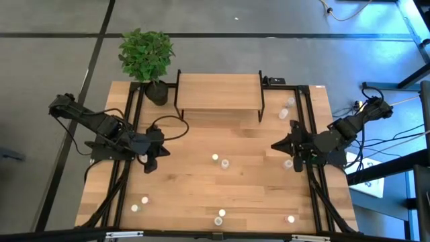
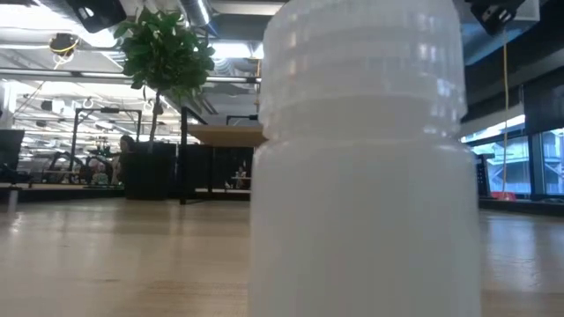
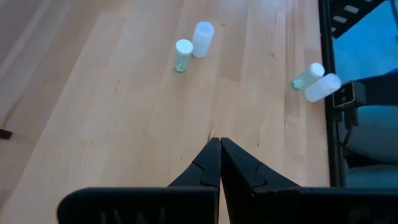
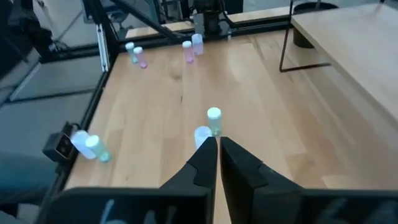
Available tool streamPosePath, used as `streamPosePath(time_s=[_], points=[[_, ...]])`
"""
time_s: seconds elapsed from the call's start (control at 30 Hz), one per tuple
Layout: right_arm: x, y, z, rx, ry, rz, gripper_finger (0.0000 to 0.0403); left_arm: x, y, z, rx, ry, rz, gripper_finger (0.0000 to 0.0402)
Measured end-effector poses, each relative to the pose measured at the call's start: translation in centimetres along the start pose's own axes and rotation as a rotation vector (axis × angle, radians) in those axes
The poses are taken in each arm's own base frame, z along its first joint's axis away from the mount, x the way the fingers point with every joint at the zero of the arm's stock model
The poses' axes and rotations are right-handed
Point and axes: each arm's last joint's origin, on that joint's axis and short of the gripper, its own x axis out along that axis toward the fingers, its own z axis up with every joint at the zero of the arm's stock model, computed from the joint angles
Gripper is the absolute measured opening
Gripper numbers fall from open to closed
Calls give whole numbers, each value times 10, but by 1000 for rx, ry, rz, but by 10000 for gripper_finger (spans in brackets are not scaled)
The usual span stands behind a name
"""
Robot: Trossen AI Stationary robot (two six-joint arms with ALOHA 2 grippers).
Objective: Pick and place medicine bottles onto shelf by color
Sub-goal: Put the middle left transparent pill bottle on the shelf
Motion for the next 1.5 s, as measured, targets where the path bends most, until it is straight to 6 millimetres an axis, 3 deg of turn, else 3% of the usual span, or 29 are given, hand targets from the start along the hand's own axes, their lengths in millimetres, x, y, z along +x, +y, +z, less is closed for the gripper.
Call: streamPosePath(time_s=[0.63, 0.83, 1.2, 1.5], points=[[0, 0, 0, -25, -4, 1, 23, 0, 2, 1, 51, -42, 57, 0], [0, 0, 0, -25, -4, 1, 23, 4, -7, 3, 89, -46, 10, 0], [0, 0, 0, -24, -5, 2, 23, 40, -37, 17, 123, -174, -16, 0], [0, 0, 0, -24, -5, 2, 23, 80, -38, 26, 170, -170, 83, 0]])
